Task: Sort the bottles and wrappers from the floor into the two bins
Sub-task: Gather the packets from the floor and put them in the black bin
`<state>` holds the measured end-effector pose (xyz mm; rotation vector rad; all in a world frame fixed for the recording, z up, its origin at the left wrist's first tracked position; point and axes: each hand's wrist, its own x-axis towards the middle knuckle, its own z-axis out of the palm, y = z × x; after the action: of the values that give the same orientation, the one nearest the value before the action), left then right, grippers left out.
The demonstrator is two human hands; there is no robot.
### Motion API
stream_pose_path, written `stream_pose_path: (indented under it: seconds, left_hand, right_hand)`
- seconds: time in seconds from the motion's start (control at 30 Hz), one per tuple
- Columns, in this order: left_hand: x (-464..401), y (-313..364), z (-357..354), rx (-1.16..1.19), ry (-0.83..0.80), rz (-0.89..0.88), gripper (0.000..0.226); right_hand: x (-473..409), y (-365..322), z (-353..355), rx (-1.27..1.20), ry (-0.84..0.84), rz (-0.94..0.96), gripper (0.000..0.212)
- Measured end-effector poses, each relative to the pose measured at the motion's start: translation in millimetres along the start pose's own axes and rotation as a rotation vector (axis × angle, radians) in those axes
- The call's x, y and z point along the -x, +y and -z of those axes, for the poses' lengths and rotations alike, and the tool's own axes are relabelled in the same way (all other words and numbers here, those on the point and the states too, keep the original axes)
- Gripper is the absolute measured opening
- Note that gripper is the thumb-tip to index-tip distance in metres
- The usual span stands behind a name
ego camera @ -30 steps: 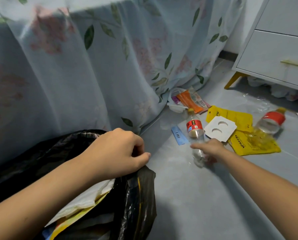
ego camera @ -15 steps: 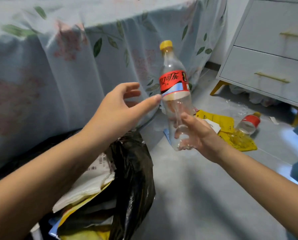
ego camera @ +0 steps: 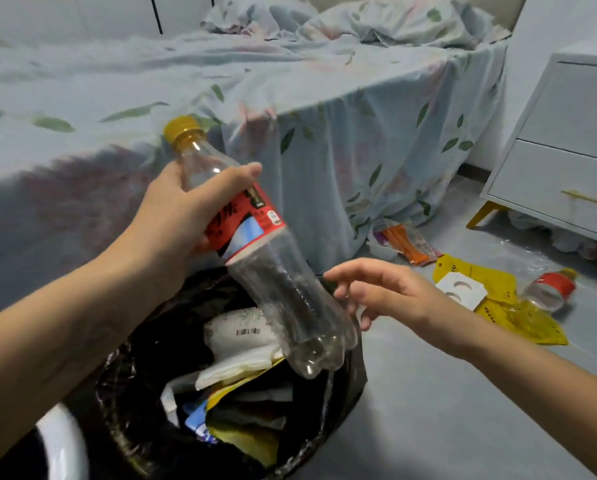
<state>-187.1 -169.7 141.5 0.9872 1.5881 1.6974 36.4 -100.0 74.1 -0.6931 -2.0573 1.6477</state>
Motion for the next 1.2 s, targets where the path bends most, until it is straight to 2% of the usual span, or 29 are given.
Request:
stream_pose_path:
  seconds: [0.13,0.2,0.27,0.37,0.47,0.57,0.63,0.7,0.8,0.9,1.0,1.1,1.2]
  left_hand:
    - [17,14,67,-0.019,0.048,-0.065,0.067]
    - [35,18,104,-0.088,0.11,-0.094,0.075]
    - [59,19,138,-0.131,0.19,-0.084,0.068]
    - [98,18,180,-0.118,0.348,-0.038,0.056]
    - [132,18,213,-0.115,0.476,-0.016,0.047]
    - [160,17,239,-0.145,0.597,-0.02,0.047]
    - [175,12,251,-0.186,0.64,-0.02,0.043]
    - [186,4,257,-0.248,0.624,0.016,0.049]
    - [198,-13,258,-0.367,0.547,0.124,0.057]
    - [199,-28,251,-0.473,0.468,0.211,0.057]
    - [197,-43,249,-0.532,0.436,0.255,0.047]
    - [194,-50,246,-0.591,0.414,0.278,0.046]
    - [194,-53,246,-0.683,0.385,0.343,0.039]
  right_hand:
    - [6,11,4,0.006,0.066,0.006,0.041]
    - [7,19,2,0.149,0.075,0.025,0.056]
    - [7,25,-7,0.411,0.117,0.044,0.064]
    - [-1,32,-29,0.698,0.068,0.152,0.052]
    - [-14,34,-43,0.804,-0.005,0.194,0.036]
    - [-24,33,-50,0.861,0.009,0.238,0.04]
    - [-29,36,-55,0.964,0.08,0.264,0.049]
    - [-32,38,-56,1.082,0.14,0.207,0.051]
    - [-31,27,-56,1.169,0.091,0.072,0.052]
    - [-31,10,-66,1.185,0.068,0.0,0.039]
    - [-31,-2,-87,1.235,-0.004,0.055,0.03]
    - [-31,-2,-103,1.228,-0.142,0.113,0.03]
    - [-32,-1,-117,1.181,-0.203,0.164,0.028]
